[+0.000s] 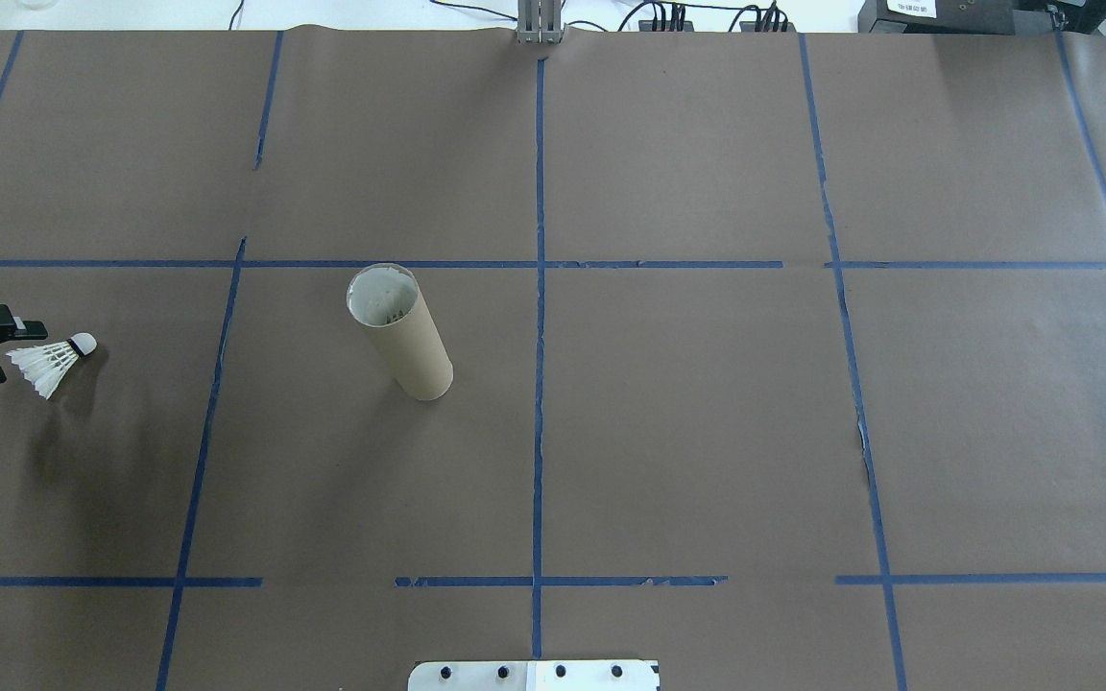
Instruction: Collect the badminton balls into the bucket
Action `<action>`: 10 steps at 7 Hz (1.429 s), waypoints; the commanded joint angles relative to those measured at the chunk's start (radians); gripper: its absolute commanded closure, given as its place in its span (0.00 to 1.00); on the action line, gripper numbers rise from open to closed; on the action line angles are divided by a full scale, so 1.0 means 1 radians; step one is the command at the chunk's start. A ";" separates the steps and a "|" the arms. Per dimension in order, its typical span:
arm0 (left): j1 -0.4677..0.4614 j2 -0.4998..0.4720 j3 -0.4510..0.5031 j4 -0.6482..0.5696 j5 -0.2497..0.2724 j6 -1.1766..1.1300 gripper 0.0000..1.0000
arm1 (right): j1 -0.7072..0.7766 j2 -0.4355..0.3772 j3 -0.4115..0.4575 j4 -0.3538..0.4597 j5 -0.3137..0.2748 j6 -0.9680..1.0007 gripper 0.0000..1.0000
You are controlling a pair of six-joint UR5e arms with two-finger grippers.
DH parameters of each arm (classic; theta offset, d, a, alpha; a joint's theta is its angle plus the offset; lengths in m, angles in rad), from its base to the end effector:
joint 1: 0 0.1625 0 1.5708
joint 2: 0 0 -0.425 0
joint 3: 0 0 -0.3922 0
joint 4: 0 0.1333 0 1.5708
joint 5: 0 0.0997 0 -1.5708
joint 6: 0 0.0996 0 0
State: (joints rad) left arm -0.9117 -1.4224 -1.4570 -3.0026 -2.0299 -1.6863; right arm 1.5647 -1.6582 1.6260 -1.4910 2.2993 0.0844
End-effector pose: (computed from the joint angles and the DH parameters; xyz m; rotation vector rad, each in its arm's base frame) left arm 0.1972 -0.4001 0.6276 0.0727 1.2348 -0.6282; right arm 0.0642 -0.4584 0.6680 0.0125 -0.7298 0.0575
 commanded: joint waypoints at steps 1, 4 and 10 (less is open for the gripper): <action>0.050 -0.024 0.010 0.001 0.048 -0.038 0.21 | 0.000 0.000 0.000 0.000 0.000 0.000 0.00; 0.050 -0.032 0.021 0.001 0.050 -0.038 0.95 | 0.000 0.000 0.000 0.000 0.000 0.000 0.00; -0.103 -0.030 -0.136 0.095 -0.353 -0.038 1.00 | 0.000 0.000 0.002 0.000 0.000 0.000 0.00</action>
State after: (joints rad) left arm -0.9237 -1.4544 -1.5300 -2.9717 -2.2391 -1.7249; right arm 1.5647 -1.6582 1.6271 -1.4910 2.2987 0.0844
